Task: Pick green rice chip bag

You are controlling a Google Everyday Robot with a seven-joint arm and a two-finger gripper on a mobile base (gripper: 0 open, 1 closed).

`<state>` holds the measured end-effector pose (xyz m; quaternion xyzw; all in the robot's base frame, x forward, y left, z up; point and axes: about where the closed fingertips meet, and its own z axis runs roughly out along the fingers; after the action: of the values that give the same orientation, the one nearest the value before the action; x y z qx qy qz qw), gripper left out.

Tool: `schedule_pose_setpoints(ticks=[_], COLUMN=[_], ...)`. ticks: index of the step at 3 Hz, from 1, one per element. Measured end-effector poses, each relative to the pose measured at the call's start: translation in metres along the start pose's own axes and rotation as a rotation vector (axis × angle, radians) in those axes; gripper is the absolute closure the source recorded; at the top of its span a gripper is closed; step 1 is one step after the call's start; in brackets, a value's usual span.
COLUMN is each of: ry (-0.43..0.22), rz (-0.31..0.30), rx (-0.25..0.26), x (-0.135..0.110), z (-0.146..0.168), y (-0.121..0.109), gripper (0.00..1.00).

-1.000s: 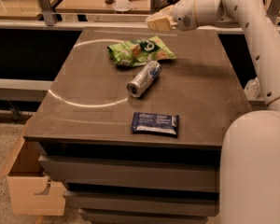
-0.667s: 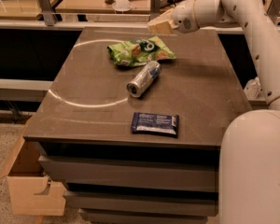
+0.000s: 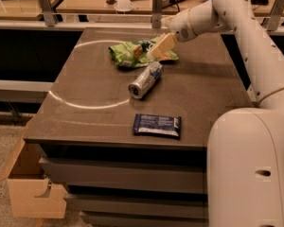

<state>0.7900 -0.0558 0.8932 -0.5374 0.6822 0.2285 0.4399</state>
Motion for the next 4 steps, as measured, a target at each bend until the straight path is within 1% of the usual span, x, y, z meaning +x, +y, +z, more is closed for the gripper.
schedule_pose_setpoints(ticks=[1, 2, 3, 4], ry=[0.033, 0.092, 0.131, 0.143], rz=[0.001, 0.009, 0.012, 0.009], rx=[-0.025, -0.032, -0.044, -0.046], x=[0.015, 0.027, 0.025, 0.020], z=[0.014, 0.024, 0.035, 0.037], y=[-0.001, -0.002, 0.000, 0.001], gripper=[0.00, 0.16, 0.47, 0.70])
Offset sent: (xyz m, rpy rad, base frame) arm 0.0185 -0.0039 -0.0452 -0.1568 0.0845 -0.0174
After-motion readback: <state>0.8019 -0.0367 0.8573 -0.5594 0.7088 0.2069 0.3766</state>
